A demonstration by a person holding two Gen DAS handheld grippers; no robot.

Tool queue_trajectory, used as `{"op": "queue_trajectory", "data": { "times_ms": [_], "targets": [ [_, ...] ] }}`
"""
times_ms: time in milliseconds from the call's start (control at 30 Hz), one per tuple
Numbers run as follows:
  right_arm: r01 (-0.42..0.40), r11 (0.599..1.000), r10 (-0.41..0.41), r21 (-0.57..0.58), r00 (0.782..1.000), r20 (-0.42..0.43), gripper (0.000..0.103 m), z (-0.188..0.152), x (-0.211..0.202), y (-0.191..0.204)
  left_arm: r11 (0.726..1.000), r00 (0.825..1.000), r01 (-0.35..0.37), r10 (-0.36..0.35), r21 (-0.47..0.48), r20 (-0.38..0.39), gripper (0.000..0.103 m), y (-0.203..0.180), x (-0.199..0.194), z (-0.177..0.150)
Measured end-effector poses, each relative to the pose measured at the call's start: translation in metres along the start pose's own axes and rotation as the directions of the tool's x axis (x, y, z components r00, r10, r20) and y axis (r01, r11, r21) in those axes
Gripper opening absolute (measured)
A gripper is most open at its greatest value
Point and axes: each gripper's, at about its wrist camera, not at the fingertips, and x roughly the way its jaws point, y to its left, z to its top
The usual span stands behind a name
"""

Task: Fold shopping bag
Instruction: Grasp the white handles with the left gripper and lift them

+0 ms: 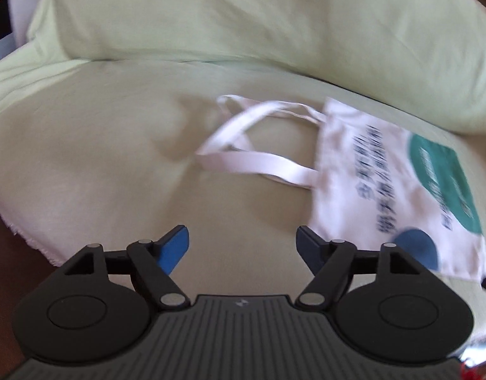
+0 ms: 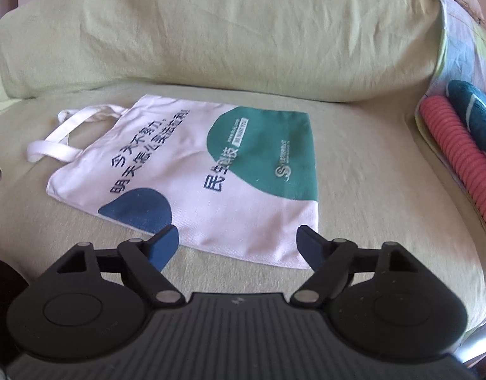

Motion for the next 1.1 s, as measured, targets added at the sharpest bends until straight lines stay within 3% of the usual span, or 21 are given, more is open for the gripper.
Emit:
{"op": "queue_trajectory", "data": {
  "times_ms": [100,233,300,367,467,500,567,633,700,867,967,1000,1100],
  "targets": [
    [0.003,1.0,-0.003,-0.013,0.999,-0.037,0.08,0.0,0.021,0.006,0.996,1.0,-0.021,0.021,-0.092,0.002,0.075,0.034,0.009,0.014],
    [0.023,0.999,-0.024,-0.029,0.998,-0.05,0.08,0.005,0.043,0.008,0.961,0.999,0.042,-0.047,-0.272,-0.013,0.072,0.074,0.047,0.036],
    [0.039,0.998,-0.041,-0.04,0.998,-0.055,0.082,0.009,0.052,0.007,0.954,1.0,0.024,-0.02,-0.297,0.016,0.07,0.086,0.063,0.055],
    [0.057,0.997,-0.06,-0.053,0.996,-0.068,0.083,0.012,0.064,0.005,0.966,0.999,0.036,-0.028,-0.258,0.034,0.07,0.09,0.081,0.083],
    [0.069,0.996,-0.074,-0.055,0.994,-0.083,0.084,0.014,0.077,0.002,0.994,0.998,0.052,-0.048,-0.092,0.046,0.067,0.073,0.109,0.126],
    [0.067,0.997,-0.071,-0.05,0.994,-0.084,0.085,0.015,0.079,0.001,0.997,0.998,0.053,-0.051,-0.052,0.04,0.061,0.068,0.121,0.139],
    [0.061,0.997,-0.064,-0.039,0.994,-0.085,0.091,0.016,0.084,0.0,0.998,0.997,0.07,-0.07,-0.005,0.017,0.036,0.063,0.147,0.163],
    [0.056,0.998,-0.058,-0.028,0.995,-0.087,0.095,0.017,0.089,-0.002,0.988,0.99,0.135,-0.138,-0.077,-0.039,0.006,0.078,0.179,0.179],
    [0.05,0.999,-0.052,-0.017,0.995,-0.088,0.098,0.018,0.094,-0.004,0.968,0.973,0.209,-0.22,-0.138,-0.064,0.007,0.093,0.2,0.178],
    [0.033,0.999,-0.031,0.016,0.996,-0.089,0.101,0.02,0.105,-0.008,0.869,0.899,0.403,-0.434,-0.288,-0.052,0.006,0.106,0.227,0.159],
    [0.029,1.0,-0.028,0.007,0.996,-0.083,0.101,0.022,0.108,-0.005,0.776,0.839,0.508,-0.544,-0.374,0.01,0.002,0.113,0.234,0.148],
    [0.028,1.0,-0.028,0.003,0.996,-0.081,0.101,0.022,0.109,-0.004,0.73,0.809,0.548,-0.587,-0.408,0.036,0.002,0.117,0.237,0.144],
    [0.024,1.0,-0.024,0.006,0.997,-0.076,0.101,0.022,0.111,-0.003,0.543,0.684,0.677,-0.713,-0.497,0.153,0.002,0.128,0.241,0.13]
  ]
}}
